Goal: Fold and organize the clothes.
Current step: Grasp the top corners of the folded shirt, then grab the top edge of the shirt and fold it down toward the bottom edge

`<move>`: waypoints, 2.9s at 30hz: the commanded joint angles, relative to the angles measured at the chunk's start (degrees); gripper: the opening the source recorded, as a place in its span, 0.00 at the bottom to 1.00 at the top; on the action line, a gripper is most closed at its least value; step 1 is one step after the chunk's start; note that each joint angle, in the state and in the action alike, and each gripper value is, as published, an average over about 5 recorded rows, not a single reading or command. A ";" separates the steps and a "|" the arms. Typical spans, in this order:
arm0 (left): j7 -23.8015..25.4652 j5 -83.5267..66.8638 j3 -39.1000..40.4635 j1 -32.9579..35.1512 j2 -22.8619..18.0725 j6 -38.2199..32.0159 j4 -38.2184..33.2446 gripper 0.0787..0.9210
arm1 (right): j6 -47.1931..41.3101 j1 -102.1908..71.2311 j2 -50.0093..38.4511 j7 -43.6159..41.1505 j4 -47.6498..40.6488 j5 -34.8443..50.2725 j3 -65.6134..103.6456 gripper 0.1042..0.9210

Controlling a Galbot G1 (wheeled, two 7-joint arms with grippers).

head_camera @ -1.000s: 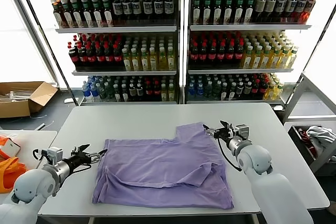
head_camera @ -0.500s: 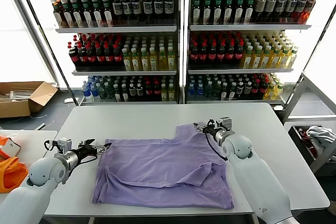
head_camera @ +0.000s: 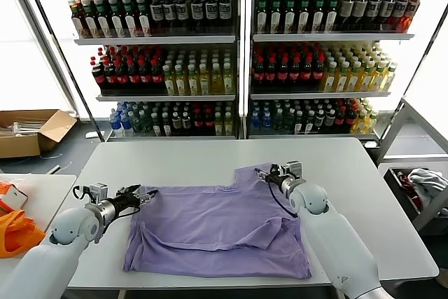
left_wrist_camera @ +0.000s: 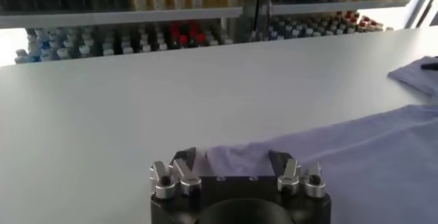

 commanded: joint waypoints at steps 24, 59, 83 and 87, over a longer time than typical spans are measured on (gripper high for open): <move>0.83 -0.84 -4.13 4.44 1.69 0.03 -8.69 0.01 | 0.59 -3.75 -2.26 1.65 12.06 10.28 4.16 0.00; -1.66 5.53 -26.77 43.67 1.42 2.83 -38.14 0.01 | 3.32 -51.49 -10.71 -1.21 50.09 9.09 25.53 0.00; -7.93 3.16 -34.67 46.90 -0.09 2.33 -45.73 0.52 | 18.55 -52.41 -8.19 -3.67 51.55 -4.94 32.22 0.40; -16.01 2.82 -28.92 47.35 -4.88 0.33 -47.69 0.65 | 22.44 -51.69 -6.42 -3.77 50.61 -8.83 34.83 0.54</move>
